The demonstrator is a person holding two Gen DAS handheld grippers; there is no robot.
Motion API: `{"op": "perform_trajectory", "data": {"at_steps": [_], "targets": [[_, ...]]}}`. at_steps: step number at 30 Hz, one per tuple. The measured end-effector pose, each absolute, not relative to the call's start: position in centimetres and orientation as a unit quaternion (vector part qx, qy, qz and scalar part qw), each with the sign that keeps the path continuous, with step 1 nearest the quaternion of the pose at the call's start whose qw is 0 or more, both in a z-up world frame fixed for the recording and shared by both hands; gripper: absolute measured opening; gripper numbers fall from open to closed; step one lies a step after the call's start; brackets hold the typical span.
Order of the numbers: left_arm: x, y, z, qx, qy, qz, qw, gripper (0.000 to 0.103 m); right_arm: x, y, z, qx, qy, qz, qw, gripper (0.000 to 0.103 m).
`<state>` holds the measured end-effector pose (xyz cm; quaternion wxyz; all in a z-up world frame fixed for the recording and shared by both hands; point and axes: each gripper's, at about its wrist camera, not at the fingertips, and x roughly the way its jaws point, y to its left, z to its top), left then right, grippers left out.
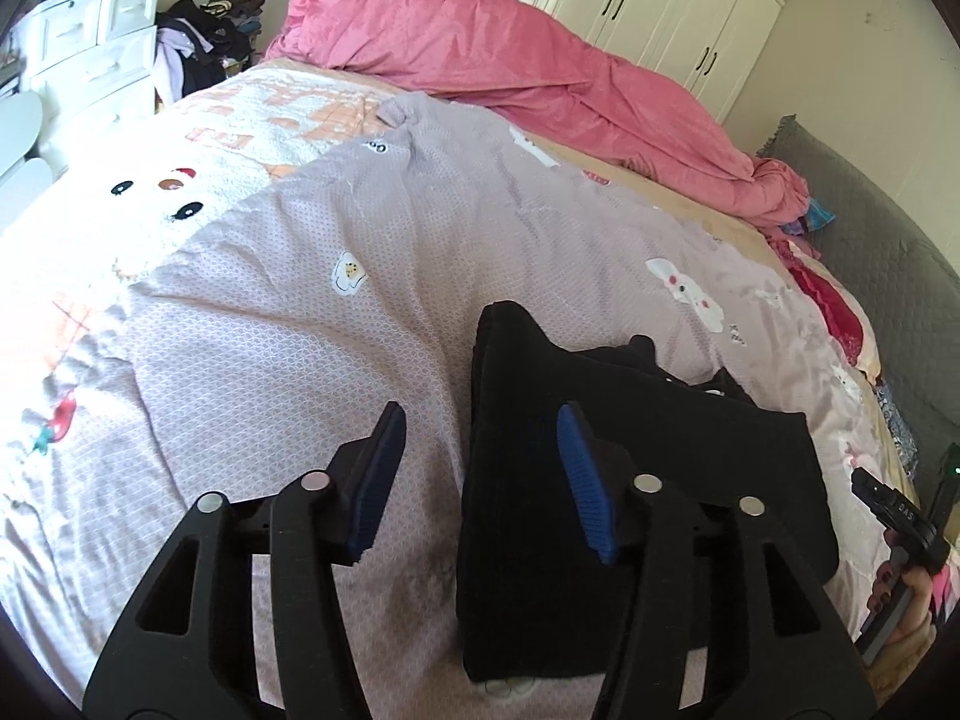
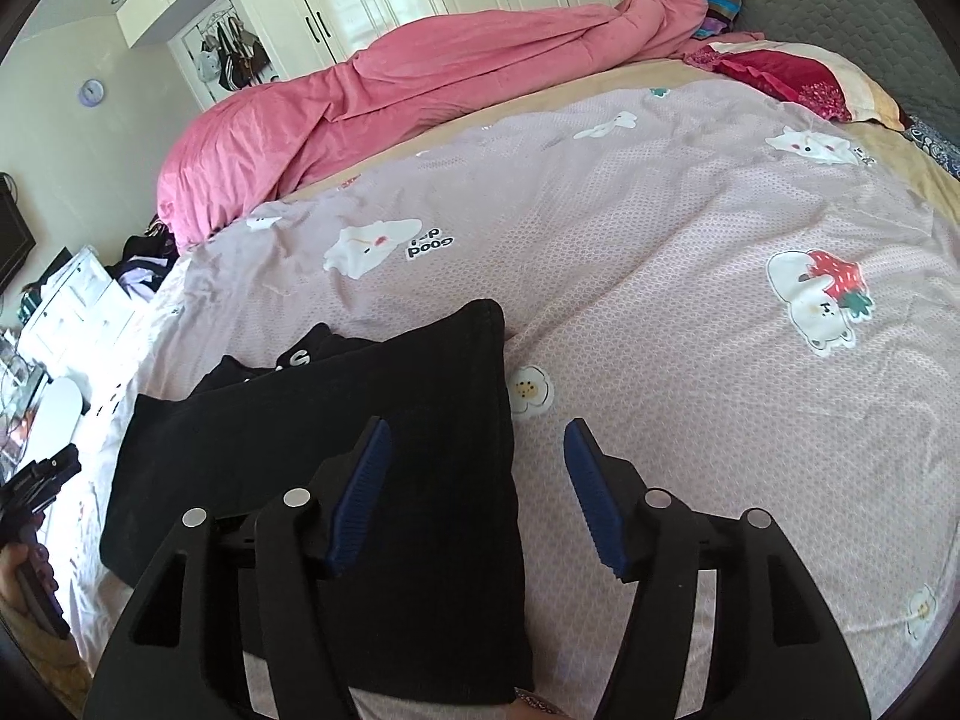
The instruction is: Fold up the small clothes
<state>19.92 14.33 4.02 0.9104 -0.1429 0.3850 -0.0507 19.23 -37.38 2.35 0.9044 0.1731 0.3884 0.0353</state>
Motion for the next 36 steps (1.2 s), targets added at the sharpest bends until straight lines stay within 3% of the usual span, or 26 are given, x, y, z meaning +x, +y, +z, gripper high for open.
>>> {"op": "perform_trajectory", "data": {"at_steps": [6,36], "targets": [[18.8,14.5,4.9,-0.144,0.377,-0.054,0.913,0.052,17.9,-37.5,3.1,0.170,0.383,0.036,0.907,0.067],[13.4,13.8,-0.2,-0.184,0.430,-0.073,0.881,0.052,14.7,-34.2,-0.5,0.160,0.438,0.068,0.882,0.068]]}}
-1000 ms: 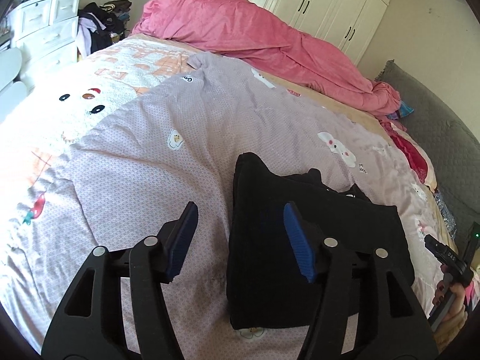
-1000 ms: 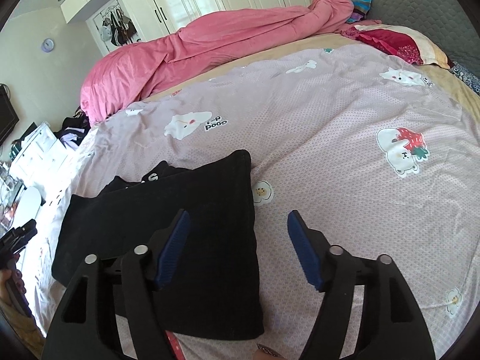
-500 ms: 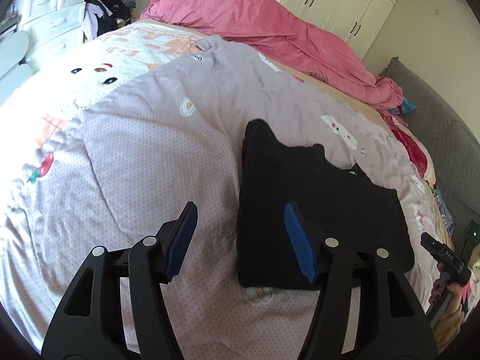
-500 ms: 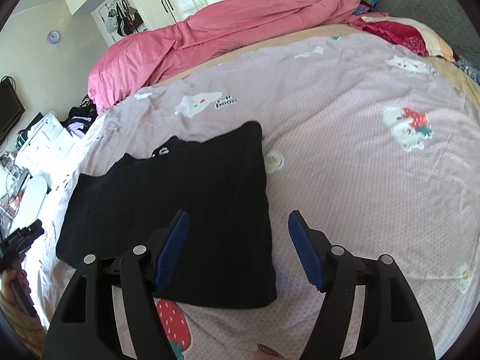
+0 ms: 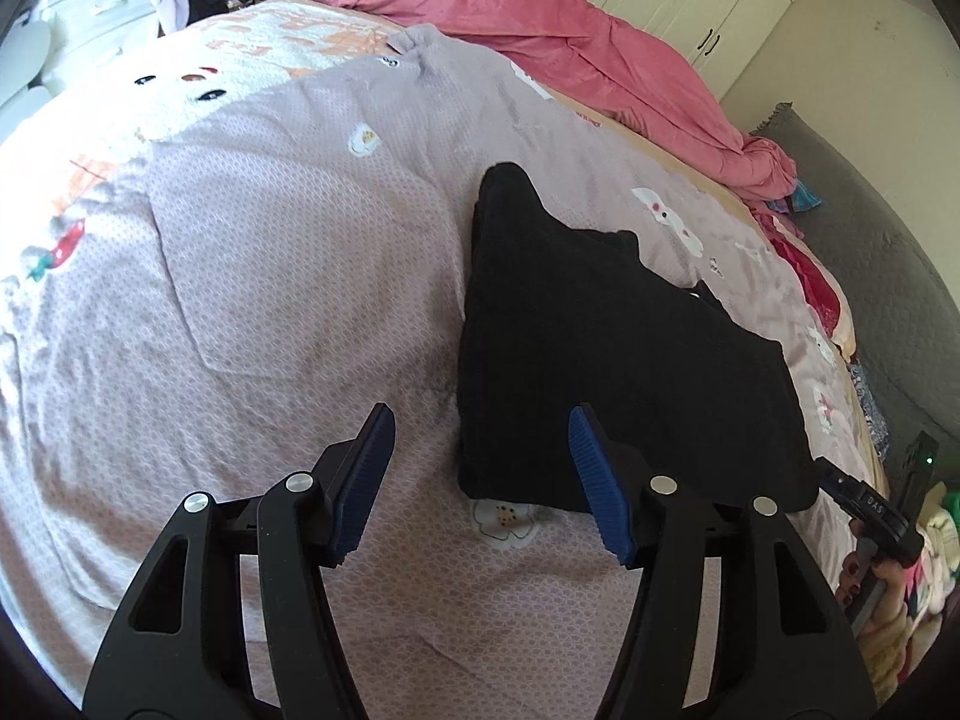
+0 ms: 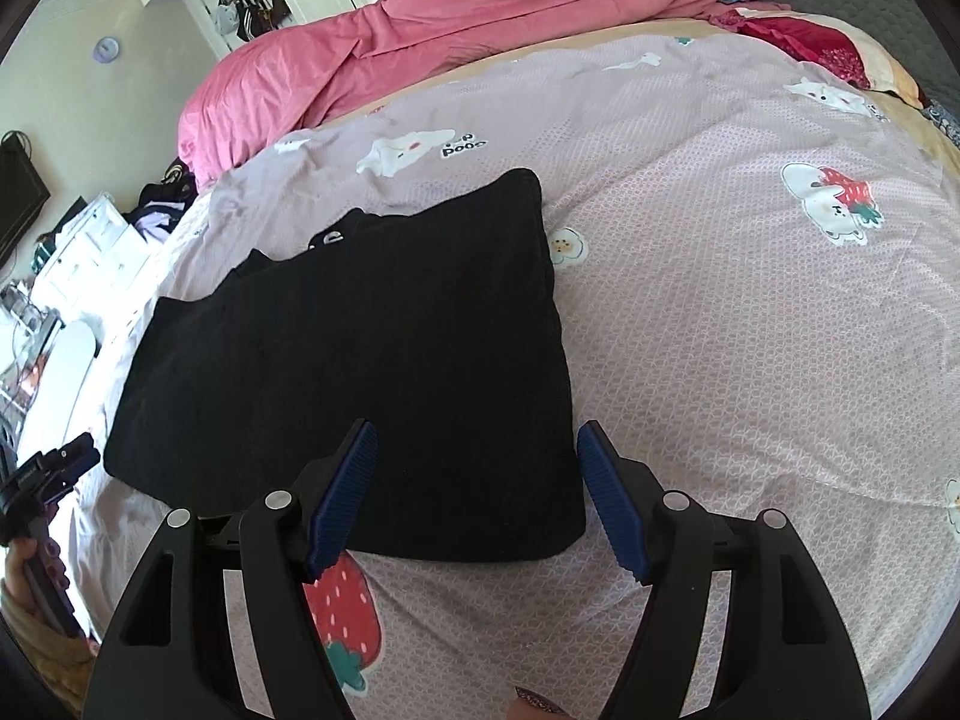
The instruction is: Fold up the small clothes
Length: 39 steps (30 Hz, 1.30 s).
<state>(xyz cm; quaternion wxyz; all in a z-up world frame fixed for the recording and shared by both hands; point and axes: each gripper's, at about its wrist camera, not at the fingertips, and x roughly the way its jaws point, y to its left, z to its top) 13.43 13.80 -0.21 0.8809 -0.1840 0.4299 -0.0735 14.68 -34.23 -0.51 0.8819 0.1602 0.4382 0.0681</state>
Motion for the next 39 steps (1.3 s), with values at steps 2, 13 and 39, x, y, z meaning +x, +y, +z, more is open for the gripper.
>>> {"op": "perform_trajectory", "data": {"at_steps": [2,13,39], "targets": [[13.6,13.4,-0.6,-0.189,0.433,-0.079,0.878,0.052,14.7,-34.4,-0.7,0.165,0.439,0.069,0.880,0.068],[14.8,13.1,-2.3,-0.225,0.444,-0.081,0.864,0.050,14.9,-35.3,-1.8,0.183,0.447,0.065,0.873,0.068],[13.6,13.2,-2.8,-0.196,0.450,-0.076,0.868,0.012,14.1,-36.7,-3.2,0.191,0.454,0.050,0.869,0.014]]}}
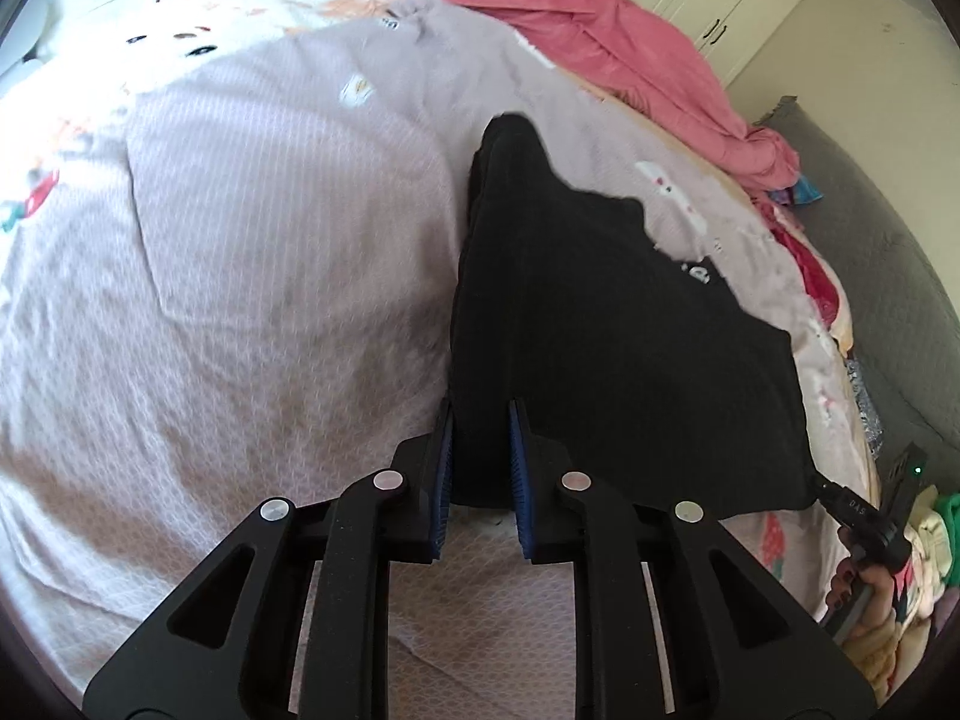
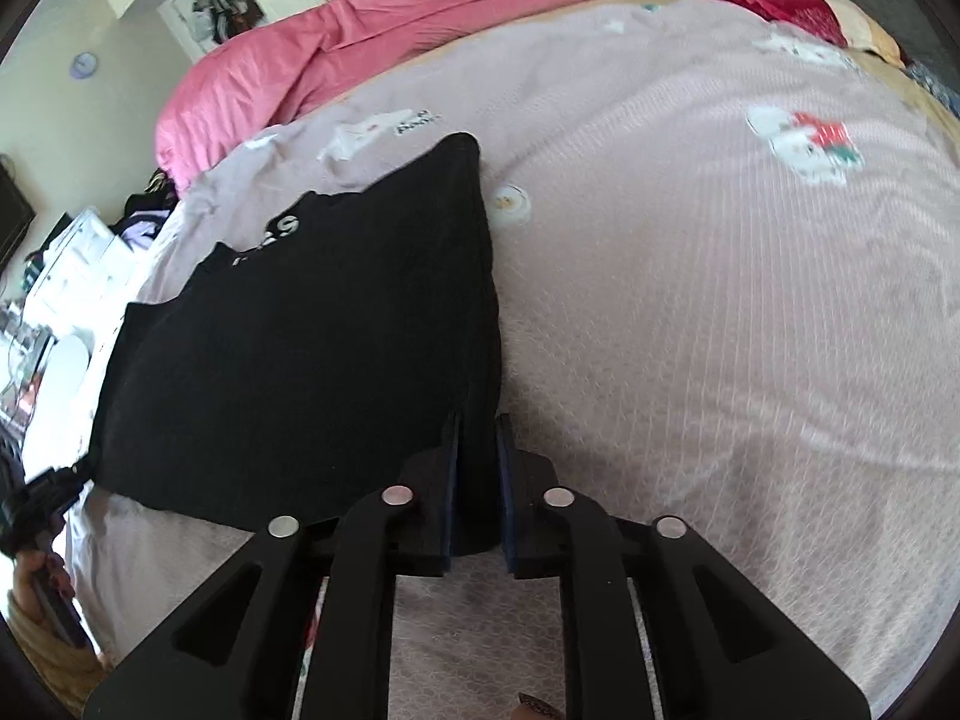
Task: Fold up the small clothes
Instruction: 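Pinch the folded edge with both tools and tuck it under, then open both tools and withdraw them from the folded black shirt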
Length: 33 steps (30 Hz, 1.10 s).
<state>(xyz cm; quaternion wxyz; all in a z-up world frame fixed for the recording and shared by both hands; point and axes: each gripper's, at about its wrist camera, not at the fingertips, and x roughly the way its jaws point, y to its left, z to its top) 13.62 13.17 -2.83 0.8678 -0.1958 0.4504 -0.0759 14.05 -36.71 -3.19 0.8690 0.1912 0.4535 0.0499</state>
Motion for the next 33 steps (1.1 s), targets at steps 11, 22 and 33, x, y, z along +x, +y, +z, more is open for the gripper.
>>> {"op": "perform_trajectory", "data": {"at_steps": [11,22,33], "targets": [[13.4,12.9,-2.3,-0.184,0.453,-0.060,0.870,0.019,13.7,-37.2,-2.6,0.200,0.459,0.034,0.865,0.049],[12.5,12.9,-1.7,-0.176,0.450,-0.053,0.874,0.026,12.5,-36.7,0.0,0.187,0.434,0.037,0.881,0.077],[11.5,13.0,-0.2,-0.169,0.440,-0.051,0.881,0.046,12.1,-35.3,2.9,0.173,0.408,0.051,0.895,0.094]]}}
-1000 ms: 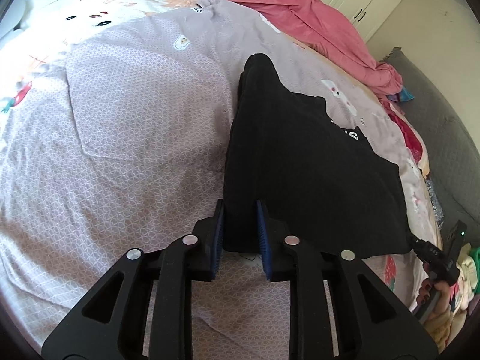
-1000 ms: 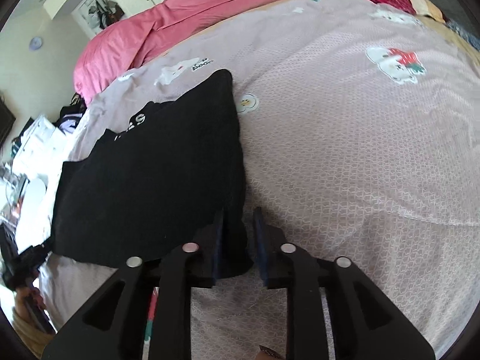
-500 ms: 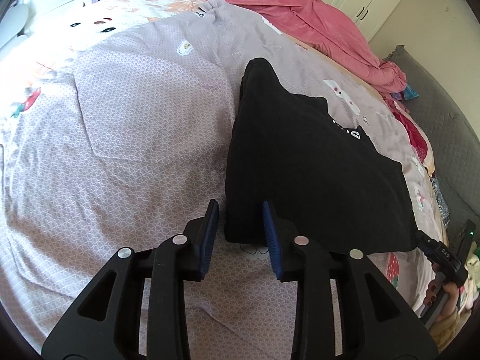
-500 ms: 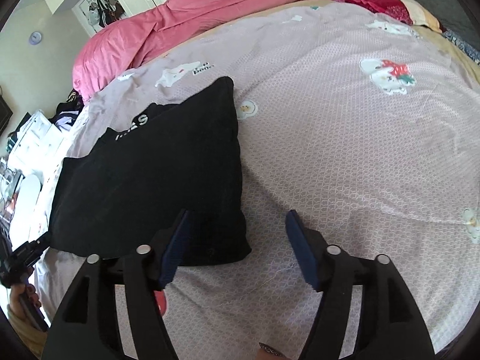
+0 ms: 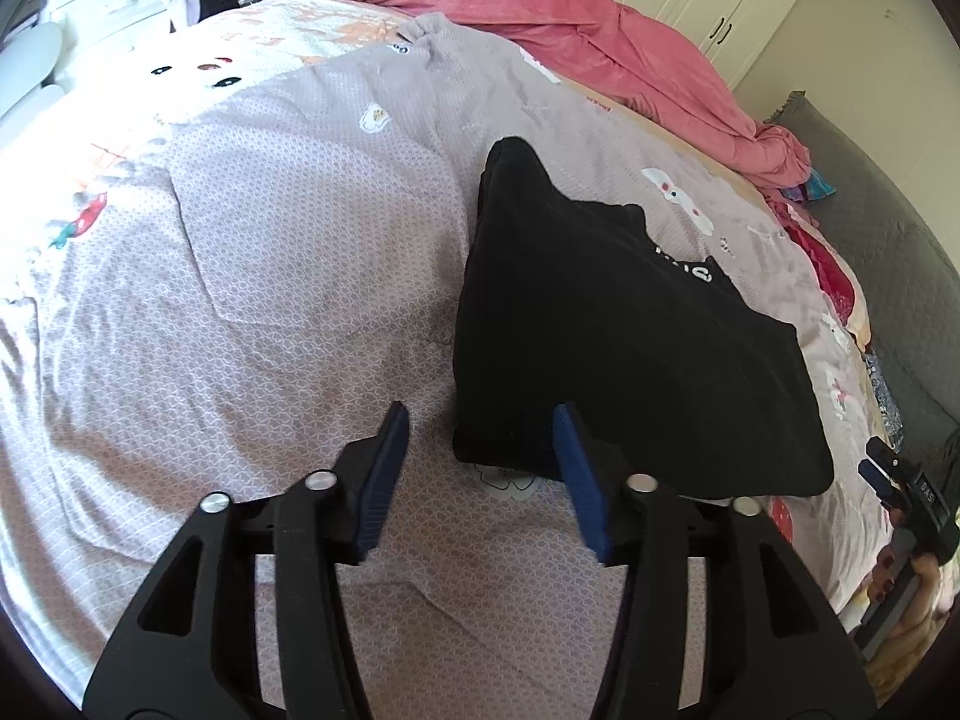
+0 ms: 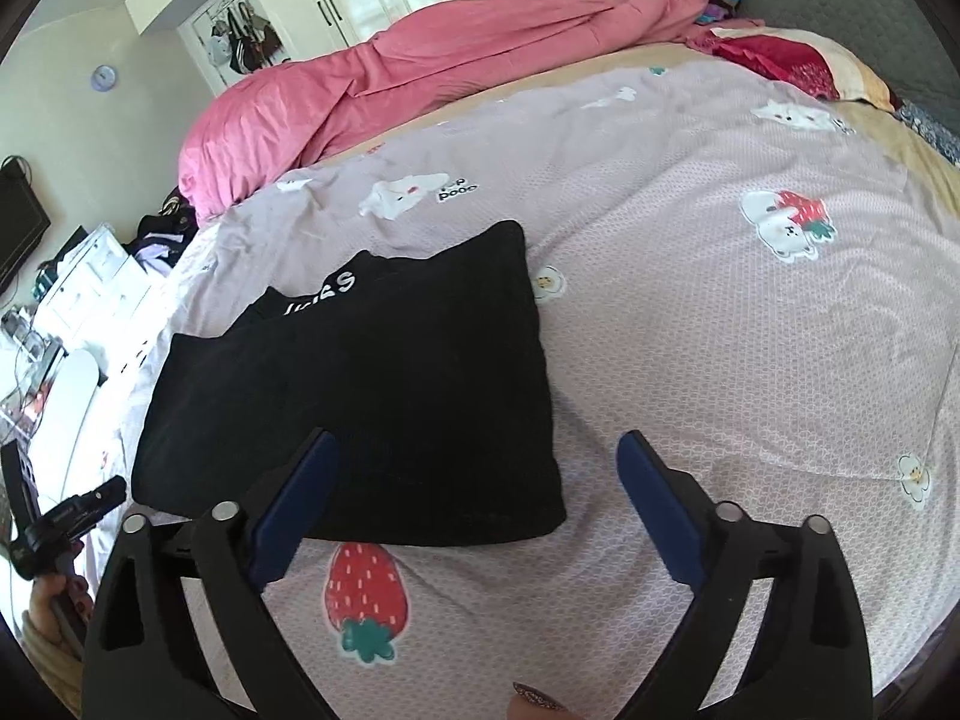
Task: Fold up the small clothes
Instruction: 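Open both tools and withdraw them from the folded black shirt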
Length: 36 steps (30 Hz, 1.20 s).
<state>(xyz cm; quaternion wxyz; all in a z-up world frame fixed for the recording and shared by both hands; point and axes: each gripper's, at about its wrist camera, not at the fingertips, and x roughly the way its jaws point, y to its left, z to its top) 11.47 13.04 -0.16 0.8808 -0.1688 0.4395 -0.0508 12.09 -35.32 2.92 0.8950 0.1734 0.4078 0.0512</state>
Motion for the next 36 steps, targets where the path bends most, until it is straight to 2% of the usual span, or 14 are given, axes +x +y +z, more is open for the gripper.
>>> {"op": "perform_trajectory", "data": {"at_steps": [11,16,36], "targets": [[10.3,13.9,2.1,-0.167,0.413,-0.026,0.895,0.082,11.6,-31.8,4.7,0.132,0.392,0.094,0.906,0.098],[9.7,14.5,3.2,-0.164,0.404,-0.014,0.900,0.093,11.3,-29.9,5.7,0.118,0.380,0.119,0.910,0.098],[8.2,17.7,4.4,-0.176,0.383,0.023,0.906,0.093,10.4,-19.7,7.7,0.021,0.345,0.214,0.914,0.098]]}}
